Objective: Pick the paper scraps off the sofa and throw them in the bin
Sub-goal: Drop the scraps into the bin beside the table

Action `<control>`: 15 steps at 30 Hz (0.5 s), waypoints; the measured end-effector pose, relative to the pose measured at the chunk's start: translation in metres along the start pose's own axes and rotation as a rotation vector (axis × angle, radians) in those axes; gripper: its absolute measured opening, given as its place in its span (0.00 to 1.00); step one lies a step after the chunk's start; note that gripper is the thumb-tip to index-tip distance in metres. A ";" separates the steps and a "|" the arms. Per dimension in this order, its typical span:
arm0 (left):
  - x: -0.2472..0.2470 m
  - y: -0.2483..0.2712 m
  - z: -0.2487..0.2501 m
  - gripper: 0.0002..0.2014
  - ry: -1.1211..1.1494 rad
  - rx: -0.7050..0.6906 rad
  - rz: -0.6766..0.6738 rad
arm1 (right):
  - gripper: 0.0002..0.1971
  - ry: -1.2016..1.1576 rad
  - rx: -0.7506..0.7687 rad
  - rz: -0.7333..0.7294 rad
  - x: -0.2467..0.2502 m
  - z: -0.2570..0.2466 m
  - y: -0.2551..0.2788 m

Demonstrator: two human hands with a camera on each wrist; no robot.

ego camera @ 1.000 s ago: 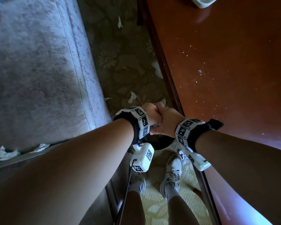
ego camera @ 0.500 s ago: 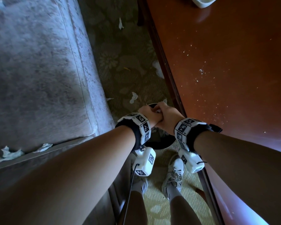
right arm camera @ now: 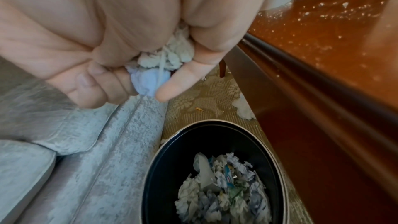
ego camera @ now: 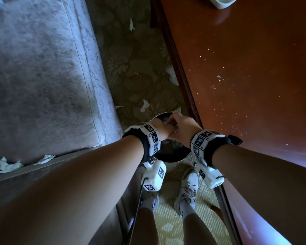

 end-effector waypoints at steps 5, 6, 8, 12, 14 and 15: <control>0.010 -0.004 -0.013 0.20 0.110 0.071 0.075 | 0.16 0.055 -0.068 0.130 0.021 0.011 0.007; 0.011 -0.003 -0.013 0.18 0.087 0.071 0.079 | 0.17 0.083 -0.075 0.156 0.025 0.012 0.009; 0.009 -0.001 -0.006 0.12 -0.019 0.039 0.070 | 0.21 0.102 -0.086 0.164 0.029 0.010 0.011; -0.001 -0.004 0.008 0.14 -0.158 -0.070 0.043 | 0.14 0.053 -0.084 0.018 0.011 0.011 -0.001; 0.000 -0.005 0.009 0.15 -0.189 -0.104 0.056 | 0.05 0.079 -0.152 -0.037 0.003 0.014 -0.006; 0.001 -0.004 0.008 0.15 -0.200 -0.114 0.067 | 0.01 0.070 -0.185 -0.043 0.002 0.015 -0.007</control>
Point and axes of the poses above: each hand's wrist, its own y-axis away from the middle knuckle, its own x-axis out of the back of the hand, z = x × y, the point moved 9 cm from there along -y, towards the middle knuckle, and after that the axes turned 2 degrees about z, right-handed, at the moved point
